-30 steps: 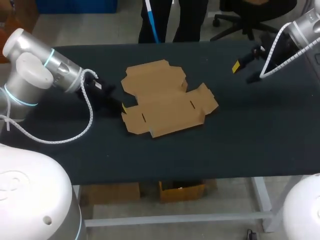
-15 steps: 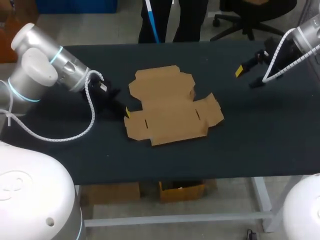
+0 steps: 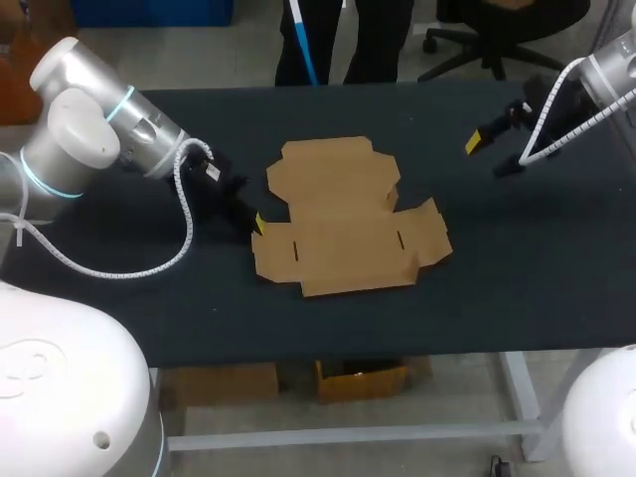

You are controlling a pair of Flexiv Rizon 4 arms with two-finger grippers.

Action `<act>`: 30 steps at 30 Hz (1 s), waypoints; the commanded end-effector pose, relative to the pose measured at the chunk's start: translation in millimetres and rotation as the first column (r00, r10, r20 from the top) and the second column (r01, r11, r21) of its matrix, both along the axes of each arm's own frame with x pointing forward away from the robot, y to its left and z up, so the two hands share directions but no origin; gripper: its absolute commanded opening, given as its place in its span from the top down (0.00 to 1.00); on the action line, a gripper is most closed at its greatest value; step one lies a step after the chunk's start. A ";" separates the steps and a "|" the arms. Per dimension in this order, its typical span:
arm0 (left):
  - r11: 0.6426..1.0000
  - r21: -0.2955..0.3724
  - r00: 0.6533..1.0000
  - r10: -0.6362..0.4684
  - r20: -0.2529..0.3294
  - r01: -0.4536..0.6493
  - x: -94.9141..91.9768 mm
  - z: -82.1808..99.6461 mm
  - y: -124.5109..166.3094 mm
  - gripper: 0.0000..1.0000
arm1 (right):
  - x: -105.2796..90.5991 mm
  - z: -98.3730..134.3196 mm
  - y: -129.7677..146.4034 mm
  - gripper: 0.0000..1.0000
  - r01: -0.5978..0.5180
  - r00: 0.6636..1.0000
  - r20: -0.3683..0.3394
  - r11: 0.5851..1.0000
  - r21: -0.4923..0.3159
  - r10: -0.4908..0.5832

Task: Assemble the packaging by folding the flat box into shape, placing the metal phone stand inside, and closing the box properly

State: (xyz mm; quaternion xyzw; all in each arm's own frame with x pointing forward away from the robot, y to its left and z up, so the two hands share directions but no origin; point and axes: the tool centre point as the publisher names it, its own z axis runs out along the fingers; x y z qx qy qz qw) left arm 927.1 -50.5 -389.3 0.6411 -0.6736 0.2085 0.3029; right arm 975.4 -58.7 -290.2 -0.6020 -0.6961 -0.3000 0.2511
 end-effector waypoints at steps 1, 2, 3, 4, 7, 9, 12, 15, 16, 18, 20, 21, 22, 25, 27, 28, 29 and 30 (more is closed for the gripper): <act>1.000 0.008 1.000 -0.012 -0.003 0.012 0.4 1.4 -2.9 1.00 | 0.0 -0.1 -0.3 0.00 0.001 1.000 0.000 1.000 0.002 -0.001; 1.000 0.007 1.000 -0.013 -0.003 0.013 0.1 1.2 -3.0 1.00 | 0.0 -0.1 -0.3 0.00 0.001 1.000 0.000 1.000 0.003 -0.001; 1.000 0.007 1.000 -0.014 -0.003 0.014 0.0 0.8 -2.9 1.00 | -0.1 0.0 -0.3 0.00 0.002 1.000 0.000 1.000 0.002 -0.002; 1.000 0.007 1.000 -0.014 -0.003 0.014 -0.1 0.4 -2.7 1.00 | -0.1 0.1 -0.3 0.00 0.002 1.000 0.001 1.000 0.002 -0.002; 1.000 0.005 1.000 -0.010 -0.005 0.010 0.8 -0.5 -1.0 1.00 | -0.1 0.2 -0.3 0.00 0.004 1.000 0.000 1.000 0.002 -0.004; 1.000 0.004 1.000 -0.009 -0.005 0.009 0.4 -0.6 -0.7 1.00 | 0.0 0.3 -0.2 0.00 0.004 1.000 0.000 1.000 0.003 -0.004; 1.000 0.000 1.000 -0.017 0.000 0.017 -3.7 -0.6 -0.9 1.00 | 0.0 0.6 -0.2 0.00 0.004 1.000 0.001 1.000 0.005 -0.004; 1.000 -0.002 1.000 -0.023 0.001 0.023 -6.7 -1.1 -0.3 1.00 | 0.0 0.6 -0.4 0.00 0.004 1.000 0.001 1.000 0.006 -0.004; 1.000 -0.003 1.000 -0.023 0.001 0.023 -7.1 -1.3 -0.1 1.00 | 0.1 0.5 -0.4 0.00 0.004 1.000 0.001 1.000 0.006 -0.004; 1.000 -0.008 1.000 -0.023 -0.001 0.023 -7.7 -1.5 0.4 1.00 | 0.3 0.4 -0.4 0.00 0.003 1.000 0.000 1.000 0.007 -0.003; 0.999 -0.019 1.000 -0.031 -0.003 0.031 -8.0 -1.5 0.5 1.00 | 0.7 0.5 0.0 0.00 0.001 1.000 0.001 1.000 0.007 -0.001; 0.999 -0.021 0.999 -0.033 -0.003 0.033 -8.1 -1.1 0.8 1.00 | 0.7 0.5 0.1 0.00 0.000 1.000 0.002 1.000 0.007 0.000; 0.999 -0.021 0.999 -0.034 -0.002 0.034 -8.6 -0.6 0.6 1.00 | 0.6 0.8 0.3 0.00 0.000 1.000 0.003 1.000 0.007 0.000; 0.998 -0.027 0.999 -0.053 0.003 0.053 -11.0 0.0 -1.0 1.00 | -0.1 1.1 0.3 0.00 0.001 1.000 0.004 1.000 0.008 -0.001; 0.998 -0.024 0.998 -0.057 0.005 0.058 -11.7 -0.1 -2.1 1.00 | -0.4 0.9 0.0 0.00 0.002 1.000 0.004 1.000 0.009 -0.002; 0.998 -0.023 0.998 -0.058 0.005 0.058 -11.9 0.0 -2.4 1.00 | -0.5 0.9 0.0 0.00 0.003 1.000 0.004 1.000 0.009 -0.003; 0.998 -0.021 0.998 -0.058 0.005 0.058 -11.9 0.2 -2.6 1.00 | -0.5 0.8 0.0 0.00 0.003 1.000 0.003 1.000 0.009 -0.003; 0.998 -0.020 0.998 -0.057 0.006 0.057 -12.0 0.2 -2.7 1.00 | -0.6 0.8 0.0 0.00 0.003 1.000 0.004 1.000 0.010 -0.003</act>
